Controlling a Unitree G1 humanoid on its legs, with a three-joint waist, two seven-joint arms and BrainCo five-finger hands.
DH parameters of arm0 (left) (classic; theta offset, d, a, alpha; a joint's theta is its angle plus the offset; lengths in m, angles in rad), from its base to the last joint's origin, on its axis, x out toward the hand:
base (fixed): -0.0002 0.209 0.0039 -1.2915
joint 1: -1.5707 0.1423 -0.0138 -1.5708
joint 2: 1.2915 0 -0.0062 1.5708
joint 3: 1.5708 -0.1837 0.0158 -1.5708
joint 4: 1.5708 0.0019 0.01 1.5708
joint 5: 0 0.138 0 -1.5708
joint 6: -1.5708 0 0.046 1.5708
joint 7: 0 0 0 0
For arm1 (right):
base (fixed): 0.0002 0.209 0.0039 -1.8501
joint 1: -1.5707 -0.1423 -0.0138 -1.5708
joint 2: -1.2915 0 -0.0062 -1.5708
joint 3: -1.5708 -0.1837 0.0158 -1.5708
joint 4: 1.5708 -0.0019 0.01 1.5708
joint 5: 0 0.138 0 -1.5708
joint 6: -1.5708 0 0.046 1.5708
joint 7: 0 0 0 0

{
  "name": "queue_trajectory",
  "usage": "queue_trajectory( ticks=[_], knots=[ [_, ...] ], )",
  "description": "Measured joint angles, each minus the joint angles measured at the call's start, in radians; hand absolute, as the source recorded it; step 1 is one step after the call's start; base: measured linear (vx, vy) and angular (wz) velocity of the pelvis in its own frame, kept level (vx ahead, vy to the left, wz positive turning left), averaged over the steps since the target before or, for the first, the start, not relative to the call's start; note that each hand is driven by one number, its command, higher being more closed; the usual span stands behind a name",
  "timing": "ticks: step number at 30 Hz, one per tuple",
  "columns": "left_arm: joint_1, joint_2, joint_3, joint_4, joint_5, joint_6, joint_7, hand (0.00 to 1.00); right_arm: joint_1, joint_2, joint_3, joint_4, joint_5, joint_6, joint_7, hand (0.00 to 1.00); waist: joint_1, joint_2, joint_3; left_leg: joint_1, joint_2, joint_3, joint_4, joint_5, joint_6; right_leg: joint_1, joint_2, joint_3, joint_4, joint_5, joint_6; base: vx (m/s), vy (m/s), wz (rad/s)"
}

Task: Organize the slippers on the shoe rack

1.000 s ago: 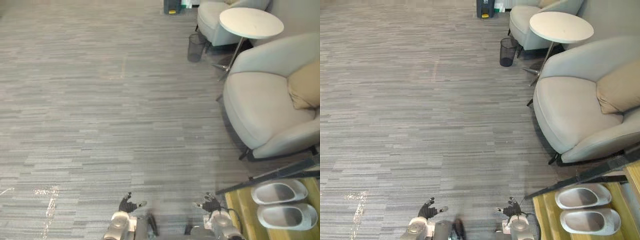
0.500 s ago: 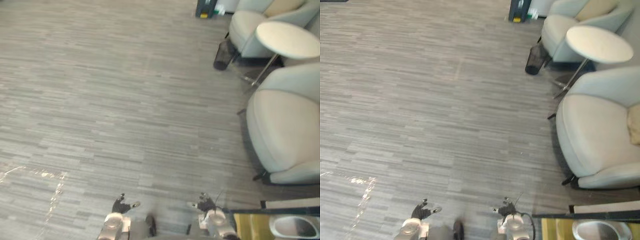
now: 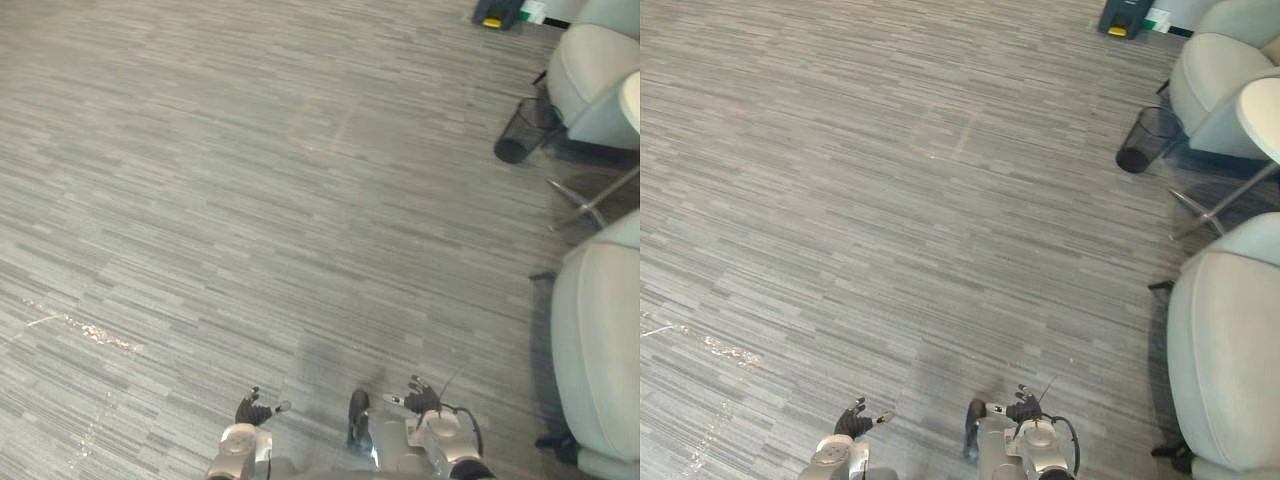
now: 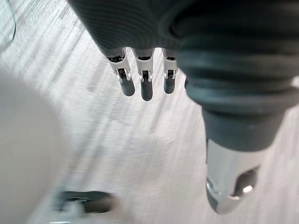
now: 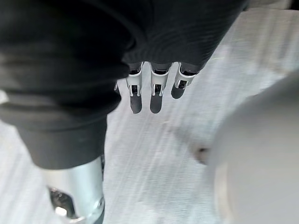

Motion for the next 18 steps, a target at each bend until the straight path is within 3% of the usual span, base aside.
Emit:
queue_trajectory(
  ticks=[1,4,5,6,7,8,9,10,11,12,13,14,15,17,18],
  knots=[
    [0.0,-0.001,0.015,-0.013,-0.002,-0.002,0.001,0.0,-0.005,0.007,0.001,0.0,0.0,0.0,-0.002,0.0,0.009,-0.012,0.0,-0.069,0.017,0.047,-0.022,-0.019,0.022,0.052,-0.004,0.01,-0.04,-0.006,0.001,0.42,0.04,-0.28],
    [-0.006,0.007,0.032,-0.021,-0.01,-0.013,0.0,0.0,-0.037,0.004,0.01,0.002,0.0,0.0,-0.006,0.0,0.023,-0.018,0.005,-0.176,-0.02,0.091,-0.255,-0.027,0.039,0.106,-0.049,0.041,-0.099,-0.01,0.034,0.37,0.112,-0.31],
    [-0.014,0.014,0.033,-0.02,-0.015,-0.013,0.001,0.0,-0.045,0.002,0.009,0.004,0.0,0.0,-0.009,0.0,0.023,-0.025,0.012,-0.2,-0.056,0.091,-0.406,0.016,0.048,0.133,-0.08,0.046,-0.119,-0.019,0.052,0.54,0.297,-0.28],
    [-0.011,0.016,0.031,-0.019,-0.017,-0.014,0.001,0.0,-0.043,-0.001,0.01,0.005,0.0,0.0,-0.011,0.0,0.028,-0.026,0.011,-0.203,-0.098,0.069,-0.604,0.13,0.047,0.17,-0.105,0.047,-0.14,-0.034,0.09,0.55,0.316,-0.2],
    [-0.011,0.015,0.031,-0.019,-0.017,-0.015,0.001,0.0,-0.043,-0.004,0.011,0.007,-0.001,0.0,-0.012,0.0,0.033,-0.025,0.011,-0.2,-0.106,0.062,-0.638,0.219,0.058,0.185,-0.107,0.05,-0.146,-0.043,0.107,0.6,0.329,-0.07],
    [-0.019,0.031,0.031,-0.014,-0.017,-0.014,0.002,0.0,-0.044,0.001,0.021,0.016,-0.001,0.001,-0.016,0.0,0.041,-0.051,0.005,-0.184,-0.143,0.074,-0.635,0.249,0.107,0.212,-0.15,0.053,-0.16,-0.047,0.13,0.51,0.262,0.18],
    [-0.023,0.044,0.031,-0.011,-0.017,-0.015,0.002,0.0,-0.042,0.01,0.031,0.016,-0.001,0.0,-0.016,0.0,0.038,-0.067,-0.002,-0.198,-0.158,0.073,-0.606,0.212,0.129,0.211,-0.166,0.041,-0.149,-0.009,0.15,0.52,0.26,0.25],
    [-0.022,0.048,0.031,-0.011,-0.017,-0.015,0.002,0.0,-0.045,0.012,0.031,0.017,-0.001,0.0,-0.016,0.0,0.041,-0.071,-0.002,-0.202,-0.16,0.074,-0.587,0.198,0.136,0.21,-0.17,0.044,-0.136,0.001,0.152,0.51,0.265,0.26],
    [-0.021,0.053,0.034,0.004,-0.021,-0.01,-0.001,0.0,-0.049,0.013,0.027,0.017,-0.002,-0.001,-0.015,0.0,0.048,-0.074,-0.002,-0.191,-0.164,0.073,-0.548,0.146,0.145,0.195,-0.184,0.054,-0.051,0.012,0.165,0.52,0.282,0.14],
    [-0.018,0.054,0.028,0.012,-0.02,-0.008,-0.001,0.0,-0.046,0.009,0.026,0.018,-0.002,-0.001,-0.015,0.0,0.049,-0.08,-0.003,-0.142,-0.184,0.07,-0.55,0.101,0.151,0.146,-0.21,0.078,0.117,0.02,0.18,0.51,0.284,0.15],
    [-0.016,0.054,0.023,0.013,-0.019,-0.008,0.0,0.0,-0.044,0.008,0.026,0.018,-0.003,-0.001,-0.014,0.0,0.049,-0.081,-0.003,-0.124,-0.191,0.069,-0.555,0.09,0.153,0.131,-0.221,0.086,0.18,0.03,0.195,0.5,0.279,0.17],
    [-0.01,0.063,-0.008,0.023,-0.018,-0.001,-0.002,0.0,-0.039,0.008,0.026,0.022,-0.004,0.0,-0.008,0.0,0.045,-0.086,-0.005,-0.056,-0.215,0.062,-0.574,0.051,0.159,0.049,-0.25,0.128,0.43,0.068,0.228,0.58,0.254,0.26],
    [-0.01,0.07,-0.026,0.037,-0.017,0.004,-0.003,0.0,-0.037,0.008,0.028,0.025,-0.004,0.0,0.0,0.0,0.032,-0.087,-0.005,-0.001,-0.235,0.043,-0.592,0.027,0.167,-0.025,-0.258,0.142,0.627,0.04,0.214,0.58,0.213,0.36],
    [-0.004,0.071,-0.039,0.039,-0.016,0.006,-0.003,0.0,-0.036,0.008,0.028,0.025,-0.003,0.0,0.004,0.0,0.019,-0.084,-0.003,0.063,-0.246,0.027,-0.629,0.009,0.173,-0.103,-0.255,0.129,0.759,0.002,0.181,0.48,0.099,0.25],
    [0.001,0.071,-0.052,0.04,-0.016,0.009,-0.003,0.0,-0.031,0.008,0.03,0.026,-0.004,0.0,0.006,0.0,0.008,-0.077,0.003,0.166,-0.249,0.018,-0.702,0.009,0.172,-0.179,-0.238,0.08,0.792,-0.057,0.124,0.48,0.057,0.16]
  ],
)
